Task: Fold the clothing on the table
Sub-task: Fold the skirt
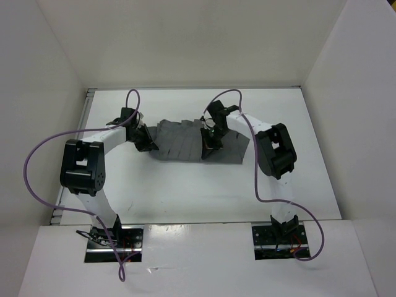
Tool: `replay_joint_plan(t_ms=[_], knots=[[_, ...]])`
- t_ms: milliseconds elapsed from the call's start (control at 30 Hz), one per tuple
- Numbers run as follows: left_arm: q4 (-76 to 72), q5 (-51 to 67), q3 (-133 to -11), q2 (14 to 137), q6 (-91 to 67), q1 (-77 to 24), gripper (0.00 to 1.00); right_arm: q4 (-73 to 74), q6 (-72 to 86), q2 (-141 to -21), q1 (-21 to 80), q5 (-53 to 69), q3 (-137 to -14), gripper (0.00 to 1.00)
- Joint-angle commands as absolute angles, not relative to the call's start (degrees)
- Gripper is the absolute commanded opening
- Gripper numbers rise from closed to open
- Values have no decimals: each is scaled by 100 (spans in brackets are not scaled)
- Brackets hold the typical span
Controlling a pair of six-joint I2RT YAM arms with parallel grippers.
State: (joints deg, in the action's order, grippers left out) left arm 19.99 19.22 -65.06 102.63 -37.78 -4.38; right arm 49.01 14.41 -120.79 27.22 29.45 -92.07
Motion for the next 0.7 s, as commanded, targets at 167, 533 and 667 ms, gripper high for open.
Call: replay_joint_plan(t_ms=[167,533,667], knots=[[2136,1898,-6732,10406,-3674,-466,0,4703,1345,-12664,2725,4174,-10230,0],[2241,2153,-6899,10328,-3621,-466,0,4431,1511,-13297,2725,4122,-10038,0],[2452,2601,-7110,10003,-3621,-466,0,4035,1871,-13430,2725,3911,-9871,0]])
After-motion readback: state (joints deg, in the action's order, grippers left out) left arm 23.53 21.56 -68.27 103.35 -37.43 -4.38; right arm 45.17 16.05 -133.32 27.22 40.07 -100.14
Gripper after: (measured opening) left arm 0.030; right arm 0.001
